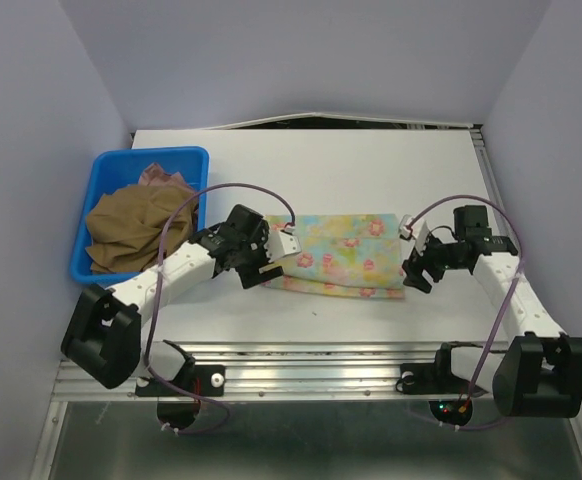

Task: Fold and stack the skirts
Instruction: Fold the skirt

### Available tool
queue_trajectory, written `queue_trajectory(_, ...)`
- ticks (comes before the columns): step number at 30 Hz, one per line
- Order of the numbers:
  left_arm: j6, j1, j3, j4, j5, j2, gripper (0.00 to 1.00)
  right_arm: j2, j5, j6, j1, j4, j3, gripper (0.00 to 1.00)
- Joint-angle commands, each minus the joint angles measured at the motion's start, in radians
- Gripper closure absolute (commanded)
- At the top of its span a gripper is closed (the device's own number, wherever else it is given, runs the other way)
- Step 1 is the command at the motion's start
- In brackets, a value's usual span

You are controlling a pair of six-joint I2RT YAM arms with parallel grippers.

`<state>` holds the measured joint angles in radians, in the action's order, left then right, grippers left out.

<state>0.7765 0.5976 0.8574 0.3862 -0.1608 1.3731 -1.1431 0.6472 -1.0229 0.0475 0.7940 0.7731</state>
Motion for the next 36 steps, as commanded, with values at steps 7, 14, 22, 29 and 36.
queue_trajectory(7,-0.108,0.008,0.1,-0.047,-0.031,-0.039,0.25,-0.114,0.126,0.214,-0.03,0.011,0.196,0.39)
queue_trajectory(14,-0.082,0.008,0.143,-0.031,-0.077,0.113,0.33,-0.204,0.016,0.259,-0.139,-0.07,0.152,0.39)
queue_trajectory(22,0.009,0.028,0.1,-0.061,-0.091,0.175,0.31,-0.25,-0.089,0.265,-0.23,-0.17,0.068,0.41)
queue_trajectory(29,0.035,0.034,0.063,-0.09,-0.072,0.182,0.56,-0.276,-0.155,0.218,-0.241,-0.19,0.032,0.48)
queue_trajectory(36,0.021,0.053,0.081,-0.072,-0.066,0.176,0.77,-0.28,-0.155,0.179,-0.241,-0.153,0.049,0.68)
